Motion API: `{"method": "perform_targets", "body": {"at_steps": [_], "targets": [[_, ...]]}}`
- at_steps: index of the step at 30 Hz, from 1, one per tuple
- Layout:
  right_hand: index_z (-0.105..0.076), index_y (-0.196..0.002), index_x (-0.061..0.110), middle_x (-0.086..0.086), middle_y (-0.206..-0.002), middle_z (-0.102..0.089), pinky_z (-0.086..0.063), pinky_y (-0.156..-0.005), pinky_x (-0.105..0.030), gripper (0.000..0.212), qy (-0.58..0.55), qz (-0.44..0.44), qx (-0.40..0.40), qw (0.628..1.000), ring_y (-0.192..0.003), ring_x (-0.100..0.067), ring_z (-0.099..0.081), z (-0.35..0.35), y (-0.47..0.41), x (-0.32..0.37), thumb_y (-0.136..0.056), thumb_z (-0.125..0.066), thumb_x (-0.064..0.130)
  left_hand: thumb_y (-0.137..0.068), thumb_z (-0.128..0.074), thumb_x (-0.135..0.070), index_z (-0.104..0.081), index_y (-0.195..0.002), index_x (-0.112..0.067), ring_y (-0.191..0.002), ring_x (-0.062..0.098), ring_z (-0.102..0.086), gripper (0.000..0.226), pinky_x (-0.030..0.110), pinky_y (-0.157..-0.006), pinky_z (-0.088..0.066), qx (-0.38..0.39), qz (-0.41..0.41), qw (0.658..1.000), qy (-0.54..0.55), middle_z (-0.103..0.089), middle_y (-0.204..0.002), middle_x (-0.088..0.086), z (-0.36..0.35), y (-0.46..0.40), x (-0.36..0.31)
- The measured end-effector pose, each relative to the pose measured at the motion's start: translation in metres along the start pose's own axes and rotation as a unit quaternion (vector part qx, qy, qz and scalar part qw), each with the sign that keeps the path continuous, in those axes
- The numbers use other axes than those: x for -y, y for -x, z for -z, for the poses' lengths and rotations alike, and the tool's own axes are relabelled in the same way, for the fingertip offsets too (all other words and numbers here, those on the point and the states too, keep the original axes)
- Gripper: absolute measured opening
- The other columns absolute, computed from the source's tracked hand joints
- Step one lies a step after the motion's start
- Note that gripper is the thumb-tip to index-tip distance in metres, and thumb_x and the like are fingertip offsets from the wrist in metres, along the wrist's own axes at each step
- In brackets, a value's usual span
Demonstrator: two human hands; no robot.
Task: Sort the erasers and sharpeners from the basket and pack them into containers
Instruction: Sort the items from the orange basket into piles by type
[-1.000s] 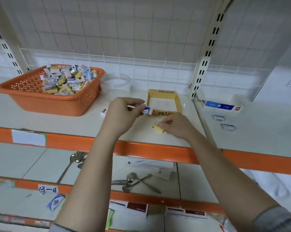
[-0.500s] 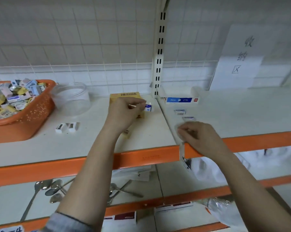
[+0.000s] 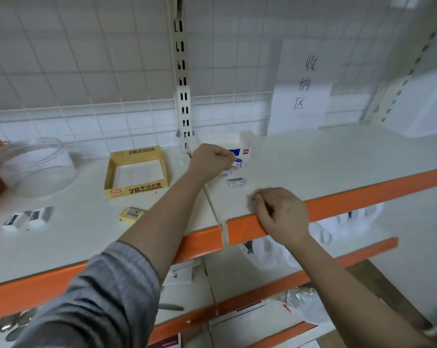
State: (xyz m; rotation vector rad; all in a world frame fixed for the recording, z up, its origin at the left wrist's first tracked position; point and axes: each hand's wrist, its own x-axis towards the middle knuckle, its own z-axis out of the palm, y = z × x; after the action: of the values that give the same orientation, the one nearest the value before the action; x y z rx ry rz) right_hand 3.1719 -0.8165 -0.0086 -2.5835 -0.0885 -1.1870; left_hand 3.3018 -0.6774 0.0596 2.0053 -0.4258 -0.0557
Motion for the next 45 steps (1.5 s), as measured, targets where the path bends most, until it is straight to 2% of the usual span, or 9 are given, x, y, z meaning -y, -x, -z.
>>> {"method": "perform_targets", "body": {"at_steps": [5,14,18,22,25,31,35,39,45], "targets": [[-0.064,-0.063,0.014,0.005,-0.067,-0.067,-0.043,-0.05,-0.028,0.04,-0.004,0.001,-0.004,1.0,-0.067,-0.016,-0.061,-0.003,0.001,-0.003,-0.09,-0.04,0.029,-0.083,-0.067,-0.02,-0.075,-0.091,-0.012,-0.07,0.009,-0.058,0.014,0.01,-0.057,-0.042,0.026,0.006,0.998,-0.049,-0.071,-0.086,0.006,-0.021,-0.009,0.002],[-0.064,-0.063,0.014,0.005,-0.065,-0.065,-0.043,-0.051,-0.029,0.037,-0.011,0.01,-0.014,1.0,-0.065,-0.016,-0.059,-0.005,0.001,-0.005,-0.089,-0.041,0.027,-0.085,-0.064,-0.018,-0.071,-0.089,0.0,-0.069,0.01,-0.054,0.02,0.017,-0.063,-0.043,0.065,-0.024,0.99,-0.125,-0.066,-0.08,0.005,-0.025,-0.014,0.006],[-0.065,-0.063,0.014,0.006,-0.067,-0.067,-0.04,-0.052,-0.026,0.038,-0.011,0.005,-0.015,1.0,-0.065,-0.015,-0.06,-0.006,0.001,-0.004,-0.09,-0.041,0.027,-0.089,-0.061,-0.019,-0.072,-0.093,-0.004,-0.071,0.011,-0.055,0.019,0.019,-0.065,-0.043,0.037,-0.04,0.991,-0.12,-0.066,-0.082,0.006,-0.018,-0.007,0.004],[-0.061,-0.059,0.013,0.005,-0.06,-0.063,-0.041,-0.048,-0.029,0.043,-0.008,-0.004,-0.005,1.0,-0.061,-0.016,-0.057,-0.005,0.001,-0.003,-0.091,-0.04,0.032,-0.091,-0.057,-0.02,-0.071,-0.098,-0.01,-0.075,0.006,-0.056,0.019,0.007,-0.061,-0.038,0.018,-0.063,0.99,-0.122,-0.068,-0.088,0.001,-0.002,0.008,0.002],[-0.055,-0.054,0.011,0.004,-0.051,-0.052,-0.033,-0.044,-0.024,0.047,-0.022,-0.031,-0.004,0.999,-0.051,-0.017,-0.048,-0.003,-0.004,0.006,-0.091,-0.039,0.036,-0.091,-0.057,-0.021,-0.072,-0.097,-0.012,-0.076,0.003,-0.056,0.018,0.004,-0.062,-0.036,0.023,-0.088,0.987,-0.135,-0.069,-0.093,-0.001,0.019,0.022,-0.001],[-0.049,-0.051,0.006,-0.001,-0.046,-0.044,-0.031,-0.046,-0.027,0.054,-0.061,-0.034,0.011,0.997,-0.046,-0.021,-0.042,-0.005,-0.029,0.047,-0.09,-0.037,0.04,-0.092,-0.055,-0.02,-0.071,-0.097,-0.022,-0.065,-0.008,-0.054,0.016,0.003,-0.054,-0.038,0.017,-0.118,0.981,-0.156,-0.065,-0.09,-0.01,0.081,0.055,-0.002],[-0.056,-0.054,0.005,-0.004,-0.048,-0.052,-0.04,-0.047,-0.034,0.06,-0.078,-0.005,0.067,0.995,-0.048,-0.022,-0.049,-0.016,-0.045,0.095,-0.089,-0.034,0.047,-0.091,-0.056,-0.023,-0.07,-0.096,-0.029,-0.08,-0.002,-0.057,0.016,0.006,-0.064,-0.041,0.009,-0.135,0.976,-0.173,-0.061,-0.085,-0.025,0.143,0.081,0.005],[-0.064,-0.061,0.008,-0.003,-0.057,-0.06,-0.045,-0.053,-0.037,0.06,-0.093,0.028,0.095,0.991,-0.055,-0.019,-0.056,-0.039,-0.059,0.157,-0.088,-0.033,0.052,-0.091,-0.058,-0.024,-0.071,-0.095,-0.03,-0.077,-0.012,-0.054,0.015,0.0,-0.063,-0.036,0.01,-0.171,0.961,-0.218,-0.058,-0.08,-0.03,0.223,0.107,0.028],[-0.054,-0.058,0.012,0.0,-0.052,-0.05,-0.042,-0.052,-0.037,0.052,-0.11,0.056,0.125,0.984,-0.053,-0.018,-0.048,-0.089,-0.079,0.277,-0.088,-0.037,0.05,-0.089,-0.06,-0.027,-0.071,-0.094,-0.035,-0.075,-0.013,-0.054,0.015,0.002,-0.066,-0.037,0.032,-0.19,0.941,-0.278,-0.062,-0.076,-0.033,0.352,0.143,0.073]]}}
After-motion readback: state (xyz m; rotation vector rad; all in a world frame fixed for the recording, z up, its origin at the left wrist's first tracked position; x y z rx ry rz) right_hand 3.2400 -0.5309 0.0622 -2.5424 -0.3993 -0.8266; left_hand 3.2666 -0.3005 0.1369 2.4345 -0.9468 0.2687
